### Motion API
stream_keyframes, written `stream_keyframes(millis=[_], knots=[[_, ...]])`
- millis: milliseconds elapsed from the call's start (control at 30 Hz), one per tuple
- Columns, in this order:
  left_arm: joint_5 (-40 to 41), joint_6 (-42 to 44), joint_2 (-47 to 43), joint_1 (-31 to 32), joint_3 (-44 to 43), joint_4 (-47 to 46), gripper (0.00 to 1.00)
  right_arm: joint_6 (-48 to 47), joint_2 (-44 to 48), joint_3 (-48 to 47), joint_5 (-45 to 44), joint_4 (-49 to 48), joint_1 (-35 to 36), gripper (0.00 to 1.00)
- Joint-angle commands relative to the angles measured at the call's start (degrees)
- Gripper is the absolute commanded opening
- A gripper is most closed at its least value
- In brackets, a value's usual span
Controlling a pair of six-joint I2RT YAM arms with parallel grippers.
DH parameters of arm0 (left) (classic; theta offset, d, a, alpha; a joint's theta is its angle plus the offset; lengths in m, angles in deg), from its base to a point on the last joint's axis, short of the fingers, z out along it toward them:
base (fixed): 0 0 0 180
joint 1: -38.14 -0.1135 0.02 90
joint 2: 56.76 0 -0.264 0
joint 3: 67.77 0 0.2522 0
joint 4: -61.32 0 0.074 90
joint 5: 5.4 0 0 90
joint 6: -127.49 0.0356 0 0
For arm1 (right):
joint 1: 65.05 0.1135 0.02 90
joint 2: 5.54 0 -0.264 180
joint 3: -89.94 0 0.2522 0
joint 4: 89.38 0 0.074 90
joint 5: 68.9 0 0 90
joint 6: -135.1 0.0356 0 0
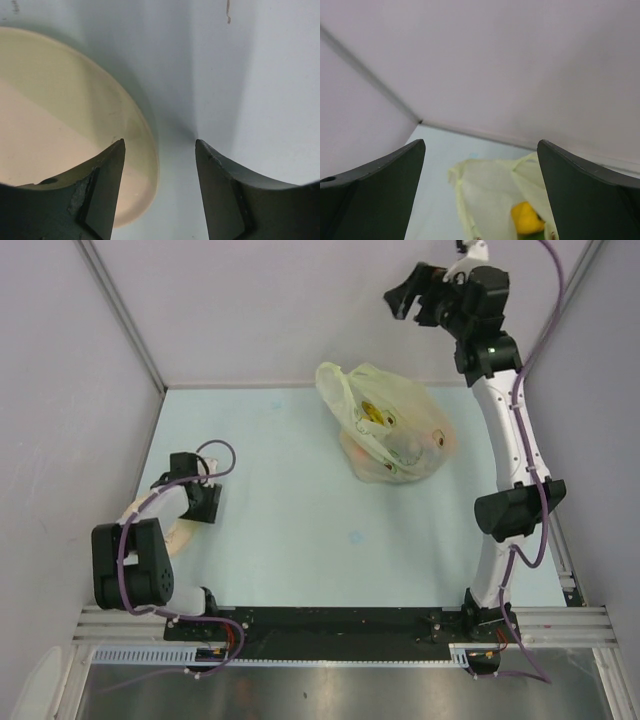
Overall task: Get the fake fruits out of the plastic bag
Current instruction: Move the plate to the center of the board.
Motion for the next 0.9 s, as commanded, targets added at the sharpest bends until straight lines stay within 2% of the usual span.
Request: stream_keyframes(millis=[0, 100, 233, 333, 400, 500, 600, 633, 700, 733, 867], knots=[[-3.87, 6.61, 2.81, -0.16, -0.94, -0.85, 0.63, 0.26, 4.64, 0.21, -10.67, -4.60, -2.74, 1.00], [-8.26, 8.90, 3.69, 0.98, -1.03, 0.90, 0.56, -6.25, 8.32, 5.54, -15.67, -4.14, -2.75, 1.00], [-14.60, 12.67, 2.73, 6.15, 1.42, 2.41, 0.48, -12.41, 11.85, 11.96, -20.44, -5.64, -2.65, 1.00], [-15.40, 15.05, 2.81, 11.51, 3.01, 1.27, 0.43, -10.23, 13.34, 14.70, -19.48, -6.08, -5.72, 1.00], [-15.14, 13.48, 4.47, 13.80, 2.32, 1.70, 0.36, -6.99, 14.13, 15.85, -15.20, -7.13, -7.92, 1.00], [-16.98, 10.23, 6.94, 18.63, -0.06, 3.72, 0.34, -2.85, 15.36, 17.26, -12.46, -7.22, -11.53, 1.00], [-20.32, 9.60, 8.43, 27.24, -1.47, 5.66, 0.34, -2.05, 16.77, 18.66, -8.68, -5.99, -13.38, 1.00], [-21.72, 9.78, 8.79, 32.66, -1.82, 6.18, 0.34, -1.87, 18.43, 19.80, -8.40, -5.99, -13.47, 1.00], [-23.13, 9.43, 9.75, 38.31, -2.43, 6.10, 0.34, -1.34, 20.37, 24.10, -7.96, -7.04, -13.82, 1.00], [-23.84, 9.25, 10.02, 43.38, -2.70, 5.93, 0.34, -0.99, 21.42, 25.68, -7.70, -7.48, -13.91, 0.99], [-26.65, 6.18, 11.86, 53.52, -4.28, 4.61, 0.34, -0.46, 26.16, 30.61, -6.03, -9.59, -14.00, 1.00]])
